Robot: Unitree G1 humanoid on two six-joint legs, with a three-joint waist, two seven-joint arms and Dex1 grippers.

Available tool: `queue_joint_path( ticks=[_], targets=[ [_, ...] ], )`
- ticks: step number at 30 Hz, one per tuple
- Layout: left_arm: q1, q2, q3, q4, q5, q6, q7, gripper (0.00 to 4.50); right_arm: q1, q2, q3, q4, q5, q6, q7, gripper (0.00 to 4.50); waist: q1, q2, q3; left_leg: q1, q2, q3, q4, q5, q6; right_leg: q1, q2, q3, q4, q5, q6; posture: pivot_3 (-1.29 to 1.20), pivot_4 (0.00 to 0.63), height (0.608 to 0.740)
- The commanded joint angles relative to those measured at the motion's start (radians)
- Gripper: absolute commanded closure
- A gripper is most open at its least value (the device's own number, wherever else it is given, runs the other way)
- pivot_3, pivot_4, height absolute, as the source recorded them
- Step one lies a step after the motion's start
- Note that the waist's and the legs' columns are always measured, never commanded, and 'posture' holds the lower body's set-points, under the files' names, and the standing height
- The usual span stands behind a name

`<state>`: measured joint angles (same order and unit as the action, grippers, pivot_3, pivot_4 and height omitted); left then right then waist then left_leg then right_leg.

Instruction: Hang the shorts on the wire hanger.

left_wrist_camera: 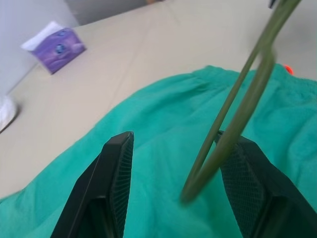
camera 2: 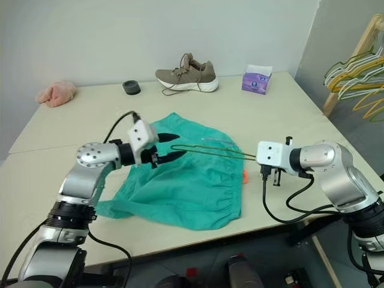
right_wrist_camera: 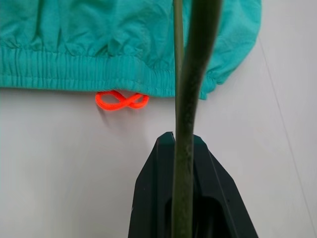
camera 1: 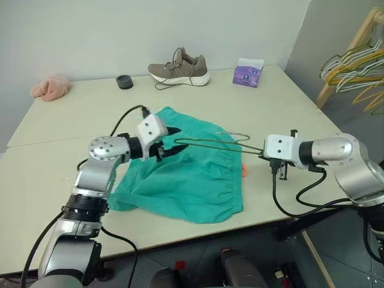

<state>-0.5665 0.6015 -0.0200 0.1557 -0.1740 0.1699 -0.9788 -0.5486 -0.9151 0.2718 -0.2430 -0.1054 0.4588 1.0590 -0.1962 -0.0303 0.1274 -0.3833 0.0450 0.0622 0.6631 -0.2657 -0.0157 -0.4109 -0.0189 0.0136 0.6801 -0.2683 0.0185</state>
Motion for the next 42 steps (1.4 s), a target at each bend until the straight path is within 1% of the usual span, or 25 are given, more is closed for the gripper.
queue_joint_path(
  ticks=[1, 2, 4, 6, 8, 10, 15, 20, 23, 26, 28, 31, 35, 39, 42],
  targets=[
    [0.022, 0.047, 0.150, -0.026, -0.104, 0.096, 0.037, 1.79, 0.089, -0.077, -0.097, 0.004, 0.017, 0.012, 0.009, 4.50, 0.002, 0.000, 0.000, 0.000, 0.000, 0.000, 0.000, 0.000, 0.000, 0.000, 0.000, 0.000, 0.000, 0.000, 0.000, -0.22, 0.111, 0.740],
    [0.066, 0.066, 0.155, -0.042, -0.125, 0.132, 0.007, 1.79, 0.137, -0.105, -0.136, 0.016, 0.040, 0.021, 0.022, 4.50, 0.005, 0.000, 0.000, 0.000, 0.000, 0.000, 0.000, 0.000, 0.000, 0.000, 0.000, 0.000, 0.000, 0.000, 0.000, -0.22, 0.111, 0.740],
    [0.179, 0.113, 0.118, -0.099, -0.143, 0.175, -0.074, 1.79, 0.231, -0.150, -0.220, 0.034, 0.087, 0.029, 0.048, 4.50, 0.005, 0.001, 0.000, 0.001, -0.001, 0.000, -0.001, 0.000, -0.001, 0.002, -0.001, -0.001, -0.001, -0.001, 0.001, -0.22, 0.112, 0.740],
    [0.254, 0.142, 0.081, -0.144, -0.147, 0.191, -0.117, 1.79, 0.286, -0.158, -0.285, 0.037, 0.147, 0.076, 0.060, 4.50, 0.003, 0.001, 0.000, 0.001, -0.001, 0.001, -0.001, -0.001, -0.001, 0.002, -0.002, 0.000, -0.001, -0.001, 0.000, -0.23, 0.112, 0.740],
    [0.321, 0.152, 0.042, -0.193, -0.151, 0.210, -0.149, 1.79, 0.350, -0.158, -0.342, 0.033, 0.203, 0.141, 0.073, 4.50, 0.002, -0.001, 0.001, 0.001, -0.001, 0.001, 0.000, -0.002, -0.001, 0.001, -0.002, 0.000, -0.001, -0.001, 0.000, -0.23, 0.114, 0.740],
    [0.357, 0.151, 0.017, -0.226, -0.159, 0.223, -0.166, 1.79, 0.403, -0.151, -0.385, 0.023, 0.256, 0.211, 0.079, 4.50, 0.003, -0.003, 0.002, 0.001, 0.000, 0.001, 0.000, -0.002, -0.001, 0.002, -0.002, 0.000, 0.000, -0.001, 0.002, -0.24, 0.115, 0.740],
    [0.376, 0.147, 0.002, -0.260, -0.183, 0.257, -0.181, 1.79, 0.483, -0.145, -0.439, -0.007, 0.368, 0.373, 0.088, 4.50, 0.003, -0.003, 0.002, 0.004, 0.000, -0.001, 0.000, -0.001, -0.001, 0.004, -0.001, -0.001, 0.000, -0.001, 0.000, -0.24, 0.115, 0.740],
    [0.400, 0.150, -0.006, -0.259, -0.193, 0.256, -0.202, 1.79, 0.537, -0.135, -0.465, -0.008, 0.458, 0.499, 0.069, 4.50, 0.001, -0.003, 0.002, 0.003, 0.000, 0.000, 0.000, -0.002, -0.001, 0.003, 0.000, 0.000, -0.001, -0.001, 0.000, -0.24, 0.115, 0.740],
    [0.429, 0.155, -0.010, -0.293, -0.211, 0.272, -0.210, 1.79, 0.549, -0.121, -0.463, -0.011, 0.499, 0.551, 0.053, 4.50, 0.001, -0.003, 0.002, 0.003, 0.000, 0.000, 0.000, -0.002, -0.001, 0.003, 0.000, 0.001, -0.001, -0.001, 0.000, -0.23, 0.114, 0.740],
    [0.444, 0.155, -0.008, -0.316, -0.214, 0.280, -0.205, 1.79, 0.531, -0.110, -0.459, -0.006, 0.529, 0.588, 0.032, 4.50, 0.003, -0.003, 0.002, 0.003, 0.000, 0.000, 0.000, -0.002, -0.001, 0.003, 0.000, 0.000, -0.001, -0.001, 0.000, -0.23, 0.113, 0.740],
    [0.450, 0.153, -0.008, -0.335, -0.218, 0.290, -0.198, 1.79, 0.490, -0.094, -0.461, 0.022, 0.557, 0.636, 0.015, 4.50, 0.003, -0.003, 0.002, 0.003, -0.001, 0.000, 0.000, -0.002, -0.001, 0.003, 0.000, 0.000, -0.001, -0.001, 0.000, -0.22, 0.112, 0.740],
    [0.457, 0.145, -0.002, -0.357, -0.230, 0.290, -0.189, 1.79, 0.473, -0.109, -0.467, 0.081, 0.574, 0.652, 0.014, 4.50, 0.004, -0.003, 0.003, 0.003, -0.001, 0.000, 0.000, -0.002, -0.001, 0.003, 0.000, 0.000, -0.001, -0.001, 0.000, -0.22, 0.112, 0.740],
    [0.432, 0.088, 0.034, -0.333, -0.222, 0.230, -0.102, 1.79, 0.487, -0.132, -0.457, 0.088, 0.591, 0.659, 0.020, 4.50, 0.010, -0.003, 0.003, 0.002, -0.001, 0.000, -0.001, -0.002, 0.000, 0.003, 0.000, 0.000, -0.002, -0.001, 0.000, -0.21, 0.112, 0.740],
    [0.379, 0.025, 0.072, -0.300, -0.203, 0.156, -0.007, 1.79, 0.495, -0.132, -0.433, 0.077, 0.604, 0.661, 0.016, 4.50, 0.020, -0.004, 0.003, 0.002, -0.002, 0.000, 0.000, -0.002, 0.000, 0.003, 0.000, 0.000, -0.002, -0.001, 0.000, -0.21, 0.113, 0.740],
    [0.348, 0.016, 0.082, -0.286, -0.186, 0.117, 0.022, 1.79, 0.498, -0.135, -0.416, 0.061, 0.622, 0.669, 0.019, 4.50, 0.023, -0.004, 0.003, 0.002, -0.001, 0.000, 0.000, -0.002, 0.000, 0.003, 0.001, 0.001, -0.002, -0.001, 0.000, -0.21, 0.114, 0.740]
  ],
)
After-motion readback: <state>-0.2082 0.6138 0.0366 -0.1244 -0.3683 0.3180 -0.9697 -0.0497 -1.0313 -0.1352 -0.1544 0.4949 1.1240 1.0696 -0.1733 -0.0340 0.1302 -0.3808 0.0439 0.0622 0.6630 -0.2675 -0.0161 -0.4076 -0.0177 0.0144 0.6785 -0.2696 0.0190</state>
